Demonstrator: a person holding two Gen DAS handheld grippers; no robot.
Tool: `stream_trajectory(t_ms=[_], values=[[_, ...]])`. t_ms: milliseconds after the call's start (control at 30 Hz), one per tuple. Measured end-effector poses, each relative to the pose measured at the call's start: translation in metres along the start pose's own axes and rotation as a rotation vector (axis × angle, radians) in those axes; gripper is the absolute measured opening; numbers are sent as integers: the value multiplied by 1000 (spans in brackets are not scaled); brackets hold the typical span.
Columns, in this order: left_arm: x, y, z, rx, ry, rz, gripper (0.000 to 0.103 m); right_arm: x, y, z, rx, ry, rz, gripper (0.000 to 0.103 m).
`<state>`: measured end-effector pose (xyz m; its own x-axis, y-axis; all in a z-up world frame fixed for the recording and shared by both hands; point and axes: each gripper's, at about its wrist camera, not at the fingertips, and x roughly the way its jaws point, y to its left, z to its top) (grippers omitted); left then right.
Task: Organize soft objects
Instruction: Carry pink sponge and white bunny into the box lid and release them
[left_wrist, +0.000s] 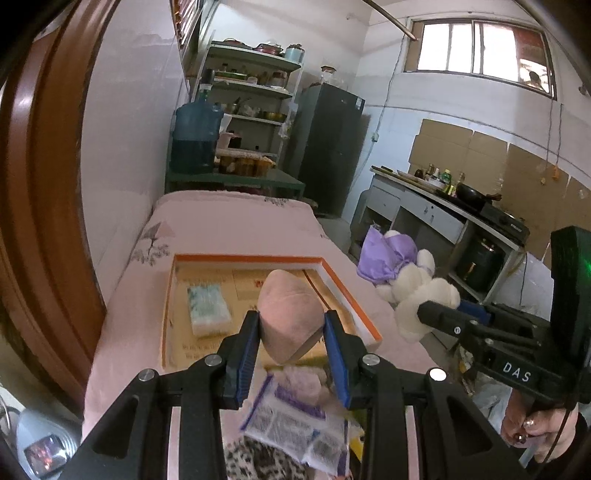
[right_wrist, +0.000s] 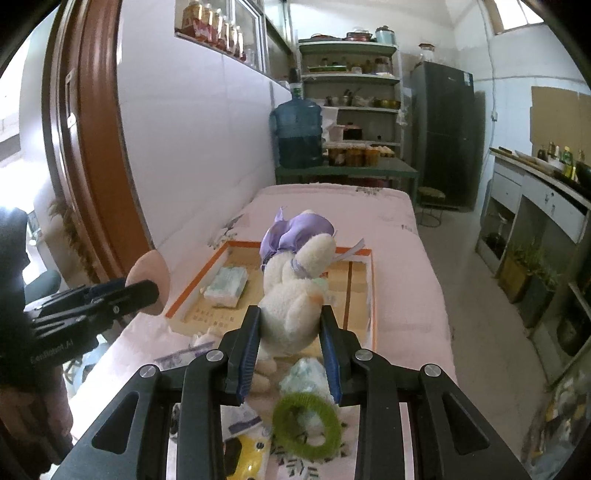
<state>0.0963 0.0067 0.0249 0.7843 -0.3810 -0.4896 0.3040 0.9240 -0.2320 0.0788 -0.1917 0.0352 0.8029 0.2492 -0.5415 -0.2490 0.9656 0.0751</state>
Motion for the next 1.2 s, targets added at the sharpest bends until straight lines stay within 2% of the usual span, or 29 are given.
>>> stream_trajectory(t_ms=[267, 833, 1200], values=[[26, 7, 28, -17, 7, 18, 35, 14, -11, 28, 14, -5, 0, 32], [84, 29, 52, -56, 109, 25, 35, 47, -27, 64, 38, 23, -19, 32], [143, 42, 58, -90, 231, -10, 35, 104, -49, 66, 57, 110, -42, 32]])
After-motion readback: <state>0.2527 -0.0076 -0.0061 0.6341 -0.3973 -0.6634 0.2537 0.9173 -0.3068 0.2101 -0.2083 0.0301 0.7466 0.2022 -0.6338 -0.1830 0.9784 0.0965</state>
